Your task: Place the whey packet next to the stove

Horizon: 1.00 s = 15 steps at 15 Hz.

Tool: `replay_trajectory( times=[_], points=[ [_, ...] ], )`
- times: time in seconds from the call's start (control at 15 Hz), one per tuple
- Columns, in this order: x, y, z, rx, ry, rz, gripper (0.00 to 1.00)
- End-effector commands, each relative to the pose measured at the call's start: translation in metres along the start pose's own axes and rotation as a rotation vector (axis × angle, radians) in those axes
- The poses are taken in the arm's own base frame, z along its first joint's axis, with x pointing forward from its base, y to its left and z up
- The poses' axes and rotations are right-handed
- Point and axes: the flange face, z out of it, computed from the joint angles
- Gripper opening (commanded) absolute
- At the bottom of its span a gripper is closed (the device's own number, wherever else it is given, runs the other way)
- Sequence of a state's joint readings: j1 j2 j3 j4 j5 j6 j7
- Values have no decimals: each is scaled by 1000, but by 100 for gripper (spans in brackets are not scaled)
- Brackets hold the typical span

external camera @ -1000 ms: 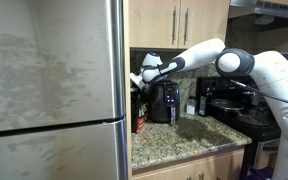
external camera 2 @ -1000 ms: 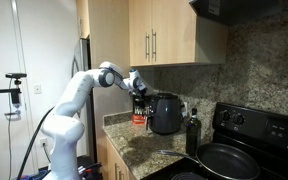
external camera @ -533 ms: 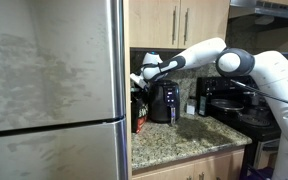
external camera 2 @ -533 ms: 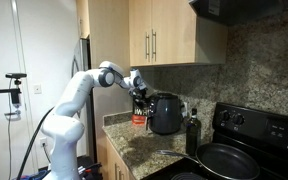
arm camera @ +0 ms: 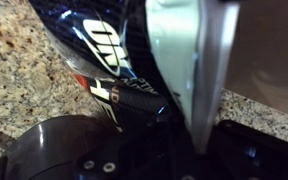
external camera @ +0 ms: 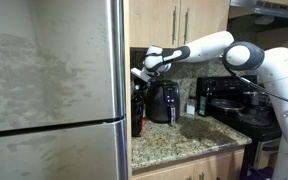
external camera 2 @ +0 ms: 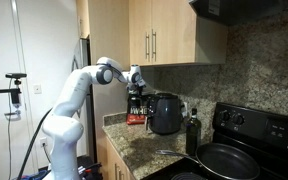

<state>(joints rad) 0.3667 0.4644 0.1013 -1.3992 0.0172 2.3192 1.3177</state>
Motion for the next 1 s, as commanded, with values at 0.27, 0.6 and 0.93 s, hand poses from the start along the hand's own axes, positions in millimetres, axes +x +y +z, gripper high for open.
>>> replay_trajectory(
  times=[0.27,0.6,0.93],
  points=[
    [-20,43,-124,-115,-153,-101,0],
    [-42,89,-184,-218,-134,-126,0],
    [-42,148,-244,-293,-95,-10,0]
  ],
)
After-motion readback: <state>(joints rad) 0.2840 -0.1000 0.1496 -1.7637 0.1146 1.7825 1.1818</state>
